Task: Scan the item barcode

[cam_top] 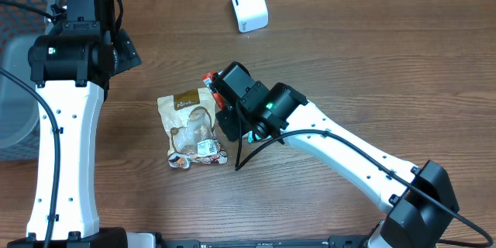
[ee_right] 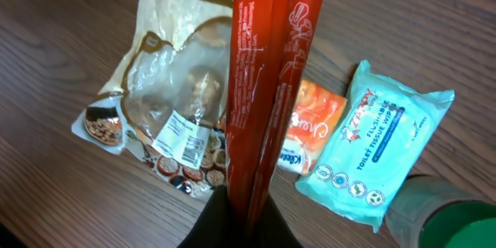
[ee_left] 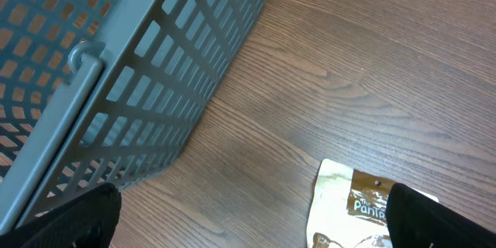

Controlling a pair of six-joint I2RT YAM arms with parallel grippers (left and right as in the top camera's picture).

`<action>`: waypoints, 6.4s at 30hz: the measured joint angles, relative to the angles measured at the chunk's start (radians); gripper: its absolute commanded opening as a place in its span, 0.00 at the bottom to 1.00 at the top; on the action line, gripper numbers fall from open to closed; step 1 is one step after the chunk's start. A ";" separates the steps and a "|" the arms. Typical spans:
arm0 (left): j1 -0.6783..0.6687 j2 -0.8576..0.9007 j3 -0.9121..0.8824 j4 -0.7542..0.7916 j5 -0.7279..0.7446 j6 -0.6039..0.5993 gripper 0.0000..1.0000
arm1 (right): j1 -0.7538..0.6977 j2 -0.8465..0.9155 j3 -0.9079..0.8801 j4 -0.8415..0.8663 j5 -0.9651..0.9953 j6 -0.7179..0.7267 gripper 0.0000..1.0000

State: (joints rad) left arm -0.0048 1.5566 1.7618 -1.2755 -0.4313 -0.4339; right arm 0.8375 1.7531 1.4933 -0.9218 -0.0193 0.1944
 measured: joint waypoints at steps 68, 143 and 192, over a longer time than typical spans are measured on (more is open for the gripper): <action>-0.095 0.112 -0.006 0.125 0.962 0.234 0.24 | -0.306 0.000 0.000 0.370 -0.925 0.021 0.04; 0.031 0.114 -0.011 0.006 1.610 0.367 0.04 | -0.358 0.000 0.000 0.083 -1.174 -0.637 0.14; 0.106 0.114 -0.014 0.044 0.678 0.374 1.00 | -0.224 0.000 0.000 0.050 -0.327 -0.639 0.03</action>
State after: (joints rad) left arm 0.1009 1.6703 1.7473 -1.2312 0.2466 -0.0597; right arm 0.6136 1.7531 1.4929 -0.8722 -0.3466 -0.4450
